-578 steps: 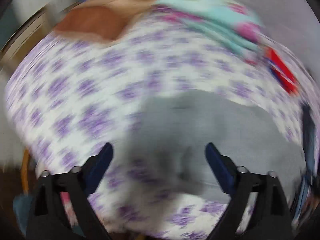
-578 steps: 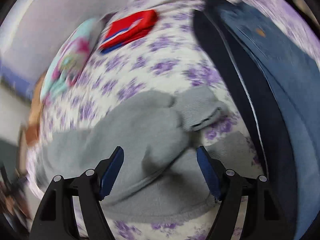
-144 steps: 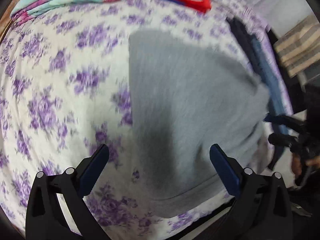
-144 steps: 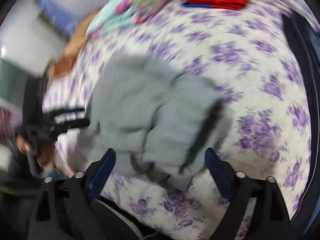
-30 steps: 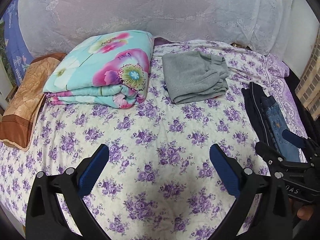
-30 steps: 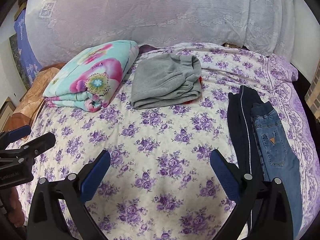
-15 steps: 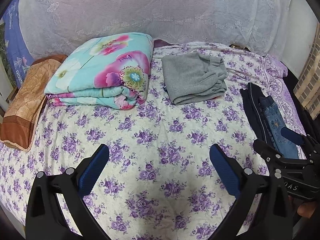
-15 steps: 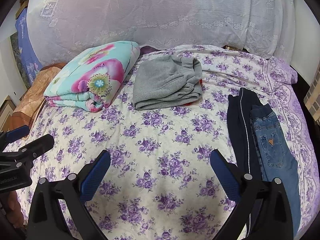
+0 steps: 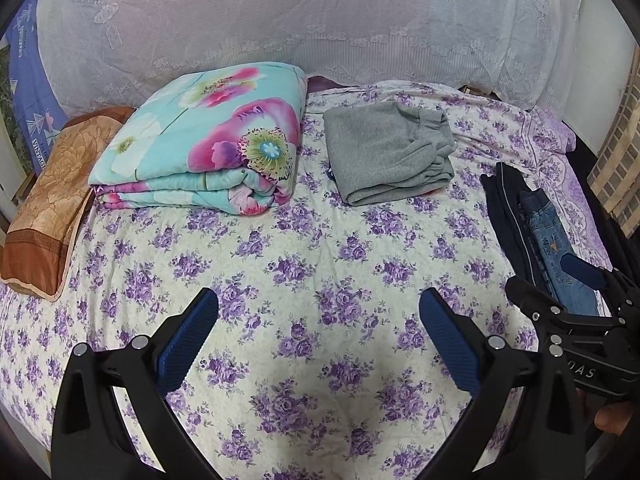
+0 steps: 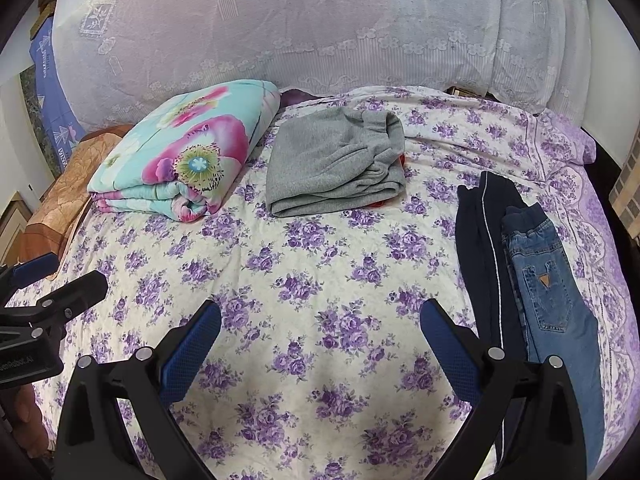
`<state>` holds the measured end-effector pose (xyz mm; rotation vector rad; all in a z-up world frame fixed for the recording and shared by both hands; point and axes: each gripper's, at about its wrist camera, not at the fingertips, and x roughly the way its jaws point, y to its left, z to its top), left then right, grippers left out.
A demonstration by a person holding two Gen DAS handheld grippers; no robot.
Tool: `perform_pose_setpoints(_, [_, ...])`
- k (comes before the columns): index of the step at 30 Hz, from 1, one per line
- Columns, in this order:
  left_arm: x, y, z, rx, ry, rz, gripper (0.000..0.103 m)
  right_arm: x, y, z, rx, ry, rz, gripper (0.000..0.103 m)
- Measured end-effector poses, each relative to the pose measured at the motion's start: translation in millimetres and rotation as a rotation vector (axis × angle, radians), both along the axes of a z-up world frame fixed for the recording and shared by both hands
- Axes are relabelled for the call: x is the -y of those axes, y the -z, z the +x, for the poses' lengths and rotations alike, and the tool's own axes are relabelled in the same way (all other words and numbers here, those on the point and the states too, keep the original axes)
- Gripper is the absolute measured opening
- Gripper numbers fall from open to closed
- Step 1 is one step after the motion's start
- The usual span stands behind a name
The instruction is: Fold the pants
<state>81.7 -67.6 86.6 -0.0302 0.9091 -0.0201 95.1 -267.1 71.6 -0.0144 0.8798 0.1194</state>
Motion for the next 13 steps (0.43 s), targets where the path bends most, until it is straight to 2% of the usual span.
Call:
perform_pose_setpoints(8, [3.6,0.0,-3.1,0.016,0.007,0.018,0.098,1.7,3.5,-2.1,-0.009,-0.001,0.003,0.1])
perform_pose_setpoints(13, [3.3,1.7,-3.3,0.008,0.024,-0.002,0.098,4.8,9.2,-2.0,-0.02,-0.001,0.003,0.1])
